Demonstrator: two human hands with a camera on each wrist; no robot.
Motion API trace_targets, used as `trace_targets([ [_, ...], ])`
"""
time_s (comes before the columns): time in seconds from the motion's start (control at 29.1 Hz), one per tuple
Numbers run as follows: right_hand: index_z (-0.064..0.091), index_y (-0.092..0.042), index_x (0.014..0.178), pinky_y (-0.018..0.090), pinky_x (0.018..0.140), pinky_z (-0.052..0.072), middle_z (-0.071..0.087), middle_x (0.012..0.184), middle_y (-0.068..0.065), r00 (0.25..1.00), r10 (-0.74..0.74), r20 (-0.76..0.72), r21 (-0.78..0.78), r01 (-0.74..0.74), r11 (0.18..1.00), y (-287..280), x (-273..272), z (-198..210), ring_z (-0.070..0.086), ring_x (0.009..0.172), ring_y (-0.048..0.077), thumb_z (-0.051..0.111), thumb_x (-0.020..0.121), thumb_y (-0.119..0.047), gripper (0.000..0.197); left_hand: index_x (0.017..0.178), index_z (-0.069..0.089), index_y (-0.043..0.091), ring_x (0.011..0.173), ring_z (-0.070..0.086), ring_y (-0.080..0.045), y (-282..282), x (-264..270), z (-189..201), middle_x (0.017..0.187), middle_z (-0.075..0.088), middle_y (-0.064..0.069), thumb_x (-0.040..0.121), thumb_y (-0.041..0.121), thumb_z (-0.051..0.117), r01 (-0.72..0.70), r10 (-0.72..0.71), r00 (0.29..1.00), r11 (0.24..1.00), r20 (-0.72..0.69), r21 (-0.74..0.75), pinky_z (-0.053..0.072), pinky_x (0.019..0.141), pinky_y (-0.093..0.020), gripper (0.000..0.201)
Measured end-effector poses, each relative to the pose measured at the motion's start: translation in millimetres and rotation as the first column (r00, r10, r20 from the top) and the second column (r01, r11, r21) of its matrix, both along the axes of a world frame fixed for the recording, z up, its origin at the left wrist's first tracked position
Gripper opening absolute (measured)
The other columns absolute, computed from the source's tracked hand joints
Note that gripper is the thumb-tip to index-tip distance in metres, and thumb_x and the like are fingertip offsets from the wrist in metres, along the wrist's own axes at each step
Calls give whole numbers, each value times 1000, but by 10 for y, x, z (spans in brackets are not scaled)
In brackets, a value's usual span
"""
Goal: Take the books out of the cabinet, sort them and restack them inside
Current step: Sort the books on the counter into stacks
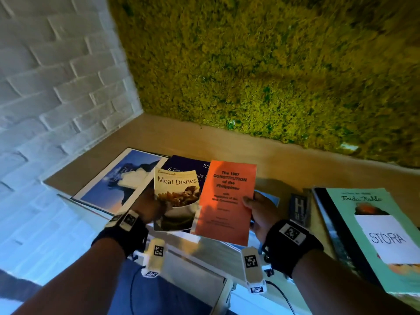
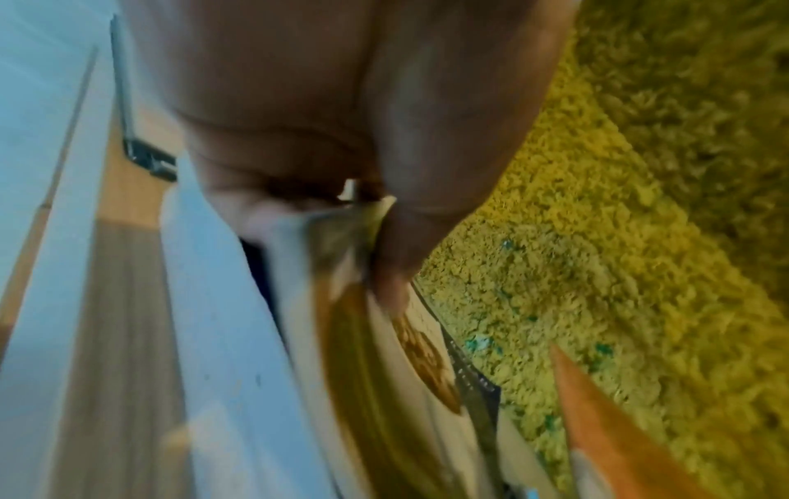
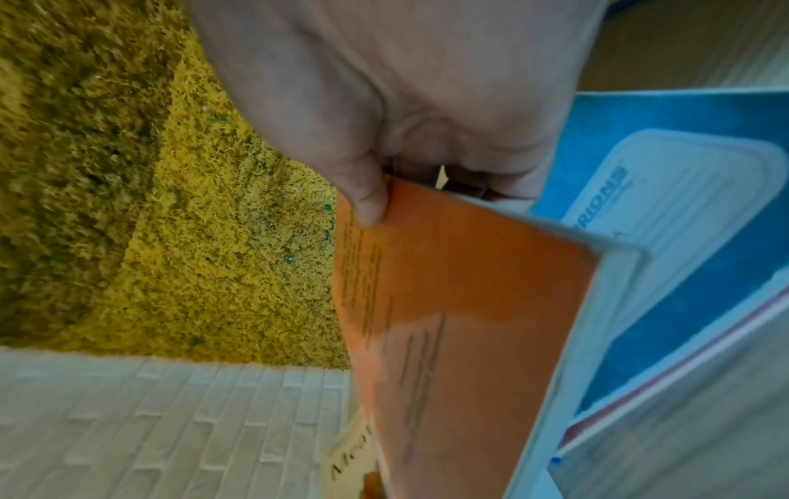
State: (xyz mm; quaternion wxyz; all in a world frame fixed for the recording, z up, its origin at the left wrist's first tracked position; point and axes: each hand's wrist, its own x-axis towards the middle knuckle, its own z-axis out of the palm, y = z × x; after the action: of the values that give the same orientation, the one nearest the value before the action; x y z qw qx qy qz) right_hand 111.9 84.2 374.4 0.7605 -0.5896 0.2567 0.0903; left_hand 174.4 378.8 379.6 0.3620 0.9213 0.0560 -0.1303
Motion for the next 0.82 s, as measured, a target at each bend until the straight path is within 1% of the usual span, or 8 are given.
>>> trace_targets([
  [0.14, 69, -17, 106, 28, 69, 45, 75, 91, 0, 1000, 10, 11, 13, -10, 1000, 89, 1, 21, 67, 80, 19, 48, 102, -9, 23, 113, 59, 20, 93, 64, -23, -254, -245, 200, 115, 65, -12, 85, 28, 58, -154, 109, 988, 752, -110, -641, 52, 96, -50, 29],
  [0.24, 69, -14, 108, 28, 68, 47, 75, 97, 6, 999, -4, 36, -33, 5, 999, 138, -34, 93, 69, 85, 25, 50, 99, -6, 23, 107, 60, 28, 106, 62, -30, -544, -350, 312, 108, 66, -6, 87, 37, 60, -96, 46, 995, 691, -89, -716, 53, 87, -40, 22],
  [0.38, 71, -13, 103, 48, 92, 58, 76, 105, 15, 985, -63, 161, -240, 101, 966, -17, -90, 228, 72, 97, 35, 61, 78, -20, 27, 128, 63, 15, 105, 70, -38, -1047, -513, 361, 121, 70, -22, 93, 32, 68, 64, -161, 986, 558, -33, -827, 57, 86, -57, 39],
  [0.45, 68, -10, 107, 34, 88, 58, 75, 103, 12, 973, -48, 227, -323, 122, 939, -240, -179, 329, 70, 87, 28, 60, 77, -21, 33, 125, 65, 13, 100, 72, -38, -1359, -625, 405, 120, 70, -25, 79, 30, 80, 79, -143, 990, 479, 11, -874, 57, 89, -56, 52],
  [0.51, 65, -14, 106, 29, 80, 56, 73, 99, 15, 951, -39, 306, -365, 156, 918, -546, -321, 465, 66, 81, 25, 60, 77, -14, 29, 126, 64, 9, 94, 75, -31, -1717, -720, 435, 110, 75, -17, 86, 22, 69, 51, -127, 992, 403, -1, -914, 61, 84, -48, 42],
  [0.62, 67, -14, 102, 37, 79, 52, 73, 100, 16, 956, -30, 293, -500, 180, 847, -1241, -552, 581, 67, 87, 28, 66, 79, -14, 24, 118, 60, 7, 66, 74, -16, -2396, -912, 532, 95, 78, -13, 97, 16, 60, 45, -116, 993, 479, -13, -876, 63, 65, -40, 23],
  [0.72, 74, -18, 92, 45, 81, 56, 77, 94, 12, 974, -107, 198, -559, 202, 804, -1998, -789, 601, 70, 83, 27, 71, 73, -23, 20, 116, 61, 4, 55, 69, -12, -3076, -1134, 602, 100, 71, -23, 84, 20, 69, 99, -258, 965, 499, -38, -861, 62, 54, -36, 36],
  [0.82, 77, -18, 85, 41, 78, 55, 76, 92, 13, 974, -149, 173, -630, 226, 743, -2579, -1091, 633, 68, 80, 28, 71, 77, -15, 9, 97, 67, 13, 85, 72, -27, -3548, -1271, 567, 93, 71, -18, 78, 34, 74, 230, -396, 916, 647, -63, -727, 61, 81, -56, 29],
])
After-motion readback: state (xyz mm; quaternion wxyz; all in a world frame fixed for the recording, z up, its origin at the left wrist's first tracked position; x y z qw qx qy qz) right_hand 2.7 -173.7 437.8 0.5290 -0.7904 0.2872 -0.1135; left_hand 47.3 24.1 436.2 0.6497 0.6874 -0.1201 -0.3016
